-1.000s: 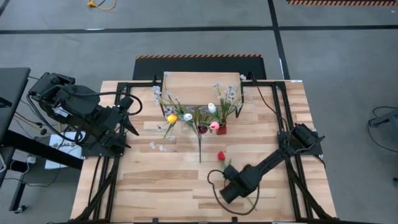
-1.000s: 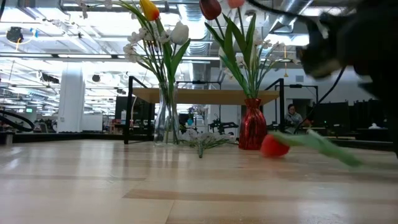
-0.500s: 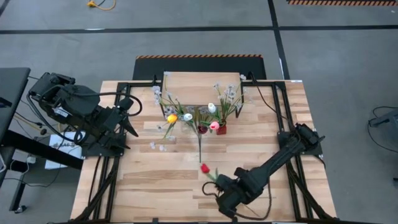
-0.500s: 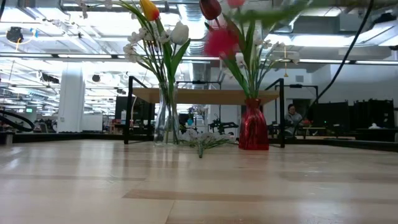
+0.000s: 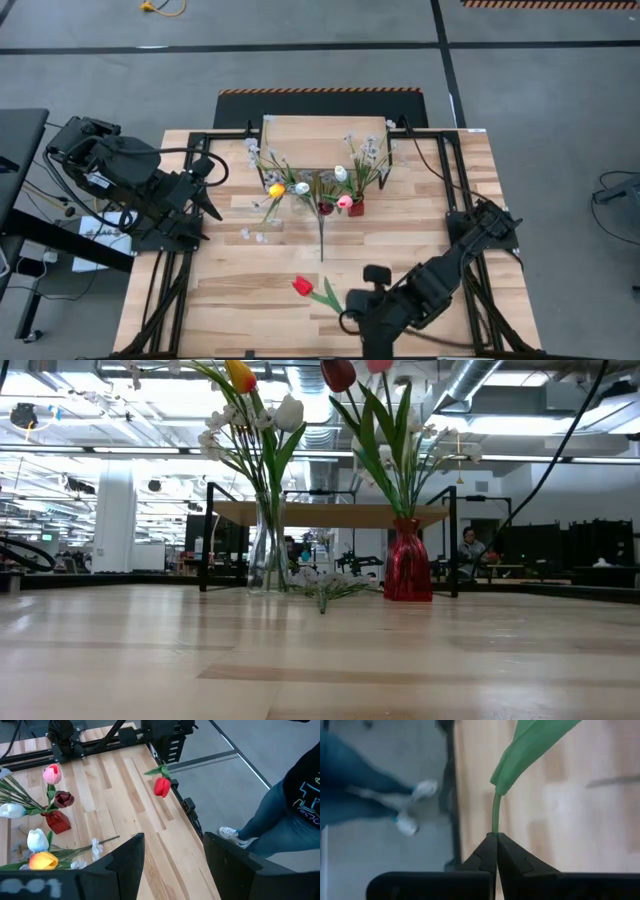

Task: Pick and place flowers into a vace then onto a shelf
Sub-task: Put the red flower into the transparent vase

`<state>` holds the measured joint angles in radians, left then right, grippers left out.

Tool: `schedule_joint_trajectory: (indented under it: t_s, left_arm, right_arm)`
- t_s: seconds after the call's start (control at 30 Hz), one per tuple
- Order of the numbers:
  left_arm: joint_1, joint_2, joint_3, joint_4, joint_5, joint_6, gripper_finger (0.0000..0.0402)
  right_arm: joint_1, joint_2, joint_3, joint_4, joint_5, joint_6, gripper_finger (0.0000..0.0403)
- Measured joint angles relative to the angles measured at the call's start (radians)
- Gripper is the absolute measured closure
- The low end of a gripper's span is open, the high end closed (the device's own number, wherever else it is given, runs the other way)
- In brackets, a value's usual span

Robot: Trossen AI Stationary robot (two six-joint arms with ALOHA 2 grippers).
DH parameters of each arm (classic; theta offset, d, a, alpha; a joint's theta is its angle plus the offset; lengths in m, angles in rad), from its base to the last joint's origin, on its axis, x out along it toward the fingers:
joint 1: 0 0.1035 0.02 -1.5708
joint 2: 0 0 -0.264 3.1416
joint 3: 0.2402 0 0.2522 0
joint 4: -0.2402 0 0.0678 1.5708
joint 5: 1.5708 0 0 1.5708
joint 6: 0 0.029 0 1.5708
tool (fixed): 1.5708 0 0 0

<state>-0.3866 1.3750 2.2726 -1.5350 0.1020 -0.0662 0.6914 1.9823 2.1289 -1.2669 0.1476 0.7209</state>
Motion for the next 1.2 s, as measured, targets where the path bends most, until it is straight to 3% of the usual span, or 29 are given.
schedule_joint_trajectory:
  t_s: [0.27, 0.43, 0.93, 1.2]
  left_arm:
    - [0.000, 0.000, 0.000, 0.138, -0.006, 0.037, 0.0209]
    - [0.000, 0.000, 0.000, 0.257, -0.020, 0.112, 0.0209]
    - [0.029, 0.047, 0.000, 0.458, -0.135, 0.246, 0.0209]
    - [0.093, 0.109, 0.000, 0.558, -0.094, 0.245, 0.0209]
  right_arm:
    - [-0.066, -0.001, 0.187, -0.022, 0.307, -0.145, 0.0403]
    - [-0.111, -0.025, 0.222, 0.085, 0.419, -0.333, 0.0403]
    - [-0.202, -0.087, 0.228, 0.566, 0.451, -0.962, 0.0403]
    - [-0.231, -0.089, 0.228, 0.658, 0.396, -1.070, 0.0403]
